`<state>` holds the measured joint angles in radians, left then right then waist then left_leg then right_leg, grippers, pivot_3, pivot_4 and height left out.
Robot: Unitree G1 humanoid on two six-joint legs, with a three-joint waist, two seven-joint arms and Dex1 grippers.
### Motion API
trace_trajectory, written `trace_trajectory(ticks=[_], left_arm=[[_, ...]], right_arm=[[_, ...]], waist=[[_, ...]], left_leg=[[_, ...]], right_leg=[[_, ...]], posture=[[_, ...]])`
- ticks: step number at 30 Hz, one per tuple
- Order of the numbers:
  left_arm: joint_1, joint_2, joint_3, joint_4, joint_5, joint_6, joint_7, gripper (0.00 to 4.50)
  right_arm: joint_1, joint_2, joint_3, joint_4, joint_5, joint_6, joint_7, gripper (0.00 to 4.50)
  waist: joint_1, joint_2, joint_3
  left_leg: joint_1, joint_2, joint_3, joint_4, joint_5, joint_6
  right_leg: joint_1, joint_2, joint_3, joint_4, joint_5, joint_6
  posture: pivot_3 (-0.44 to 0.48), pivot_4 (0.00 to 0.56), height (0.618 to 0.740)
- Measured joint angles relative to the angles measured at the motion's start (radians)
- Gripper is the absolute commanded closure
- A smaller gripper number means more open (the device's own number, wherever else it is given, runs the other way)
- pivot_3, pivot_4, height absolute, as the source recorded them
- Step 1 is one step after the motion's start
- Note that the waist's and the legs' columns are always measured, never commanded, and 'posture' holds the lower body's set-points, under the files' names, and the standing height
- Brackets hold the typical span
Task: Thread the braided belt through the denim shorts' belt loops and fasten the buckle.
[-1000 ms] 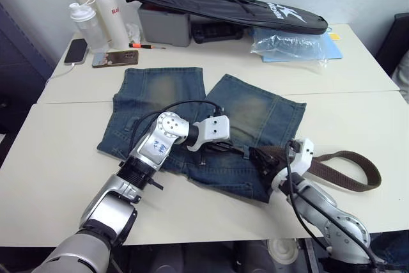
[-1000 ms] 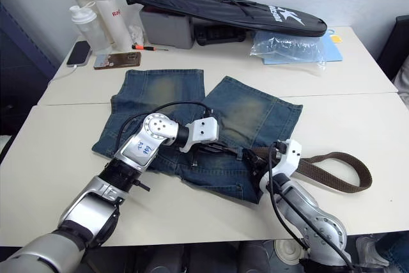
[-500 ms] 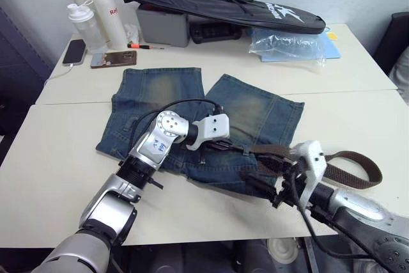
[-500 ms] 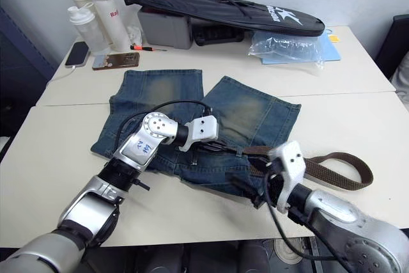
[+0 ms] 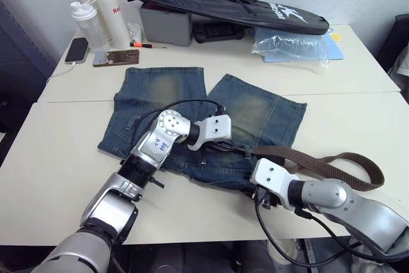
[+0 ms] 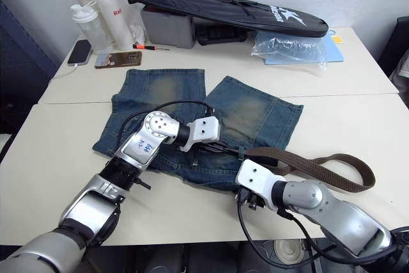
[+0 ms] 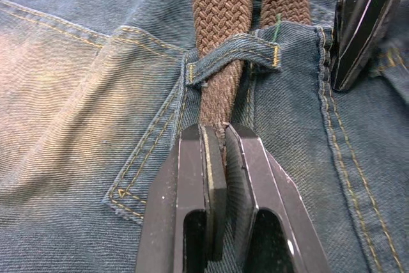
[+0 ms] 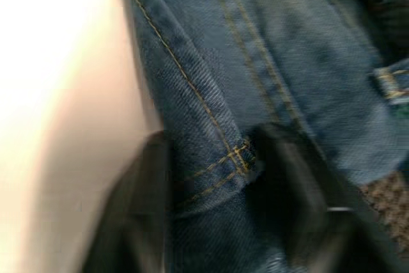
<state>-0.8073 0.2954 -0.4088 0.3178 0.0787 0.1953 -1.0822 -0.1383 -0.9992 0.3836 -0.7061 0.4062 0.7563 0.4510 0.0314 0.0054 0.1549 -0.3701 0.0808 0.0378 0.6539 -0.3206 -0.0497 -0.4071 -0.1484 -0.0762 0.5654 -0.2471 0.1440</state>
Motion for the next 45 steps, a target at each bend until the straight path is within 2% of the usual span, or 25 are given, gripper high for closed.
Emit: trace_trajectory(ticks=[2,3,7,11,17,21,30,31,34,39,45], left_arm=[[0.000,0.002,0.000,-0.003,-0.001,-0.005,-0.005,4.50],[0.000,0.002,0.000,-0.003,0.000,-0.011,-0.005,4.50],[-0.021,0.023,-0.002,0.006,0.015,-0.046,0.005,4.50],[-0.036,0.098,-0.004,0.001,0.050,-0.104,-0.001,4.50],[-0.035,0.123,0.021,-0.050,0.031,-0.048,-0.007,4.50],[-0.030,0.115,0.025,-0.077,0.021,-0.013,-0.010,4.50],[-0.017,0.033,0.031,-0.148,-0.013,0.105,0.027,4.50],[-0.014,0.032,0.031,-0.155,-0.016,0.115,0.029,3.58],[0.001,0.035,0.033,-0.170,-0.026,0.156,0.031,2.40],[0.010,0.066,0.035,-0.211,-0.060,0.225,-0.003,0.06],[0.018,0.160,0.099,-0.261,-0.140,0.308,-0.049,0.00]], right_arm=[[0.021,-0.010,-0.017,0.004,-0.029,-0.020,0.014,4.37],[0.039,-0.010,-0.037,0.007,-0.037,-0.029,0.019,4.44],[0.119,-0.017,-0.122,0.032,-0.057,-0.060,0.037,4.44],[0.206,-0.048,-0.264,0.065,-0.055,-0.049,0.054,4.44],[0.323,-0.049,-0.436,0.081,-0.042,-0.006,0.111,4.44],[0.329,-0.047,-0.471,0.094,-0.036,-0.004,0.146,4.44],[0.274,-0.008,-0.461,0.099,-0.032,0.037,0.174,4.44],[0.272,-0.007,-0.459,0.098,-0.033,0.039,0.175,4.44],[0.273,-0.005,-0.460,0.093,-0.033,0.043,0.179,4.44],[0.277,-0.005,-0.477,0.091,-0.031,0.047,0.218,4.44],[0.294,-0.007,-0.523,0.091,-0.023,0.020,0.287,4.44]], waist=[[0.002,0.000,0.000],[0.005,0.000,0.000],[0.020,-0.001,0.000],[0.032,0.000,0.000],[0.049,-0.001,0.000],[0.048,-0.001,0.000],[0.034,-0.001,0.000],[0.031,-0.001,0.000],[0.027,-0.001,0.000],[0.023,-0.001,0.000],[0.020,-0.001,0.000]], left_leg=[[0.000,0.000,0.000,0.000,0.000,0.000],[0.000,0.000,0.000,0.000,0.000,0.000],[0.000,0.000,0.000,0.002,0.000,0.000],[0.000,0.000,0.000,0.004,-0.001,-0.001],[0.000,0.000,0.000,0.007,-0.002,0.000],[0.000,0.000,0.000,0.008,-0.003,0.000],[0.001,0.000,0.000,0.007,-0.002,-0.001],[0.001,0.000,0.000,0.007,-0.002,-0.001],[0.001,0.000,-0.001,0.007,-0.002,-0.001],[0.001,0.000,-0.001,0.007,-0.002,-0.001],[0.001,0.000,-0.001,0.007,-0.002,-0.001]], right_leg=[[0.000,0.000,0.000,0.000,0.000,0.000],[0.000,0.000,0.000,0.000,0.000,0.000],[0.001,0.000,0.000,-0.001,0.000,0.000],[0.003,0.000,0.000,-0.002,0.000,0.000],[0.006,0.000,0.000,-0.002,0.000,0.000],[0.006,0.000,0.000,-0.002,0.000,-0.001],[0.006,0.000,0.000,-0.002,0.000,0.000],[0.006,0.000,0.000,-0.001,0.000,0.000],[0.006,0.000,0.000,-0.001,0.000,0.000],[0.006,0.000,0.000,0.000,0.000,0.000],[0.006,0.000,0.000,0.001,0.000,0.000]], posture=[[0.000,0.150,0.740],[0.000,0.150,0.740],[0.000,0.150,0.740],[0.000,0.150,0.740],[0.000,0.150,0.740],[0.000,0.150,0.740],[0.000,0.150,0.740],[0.000,0.150,0.740],[0.000,0.150,0.740],[0.000,0.150,0.740],[0.000,0.150,0.740]])
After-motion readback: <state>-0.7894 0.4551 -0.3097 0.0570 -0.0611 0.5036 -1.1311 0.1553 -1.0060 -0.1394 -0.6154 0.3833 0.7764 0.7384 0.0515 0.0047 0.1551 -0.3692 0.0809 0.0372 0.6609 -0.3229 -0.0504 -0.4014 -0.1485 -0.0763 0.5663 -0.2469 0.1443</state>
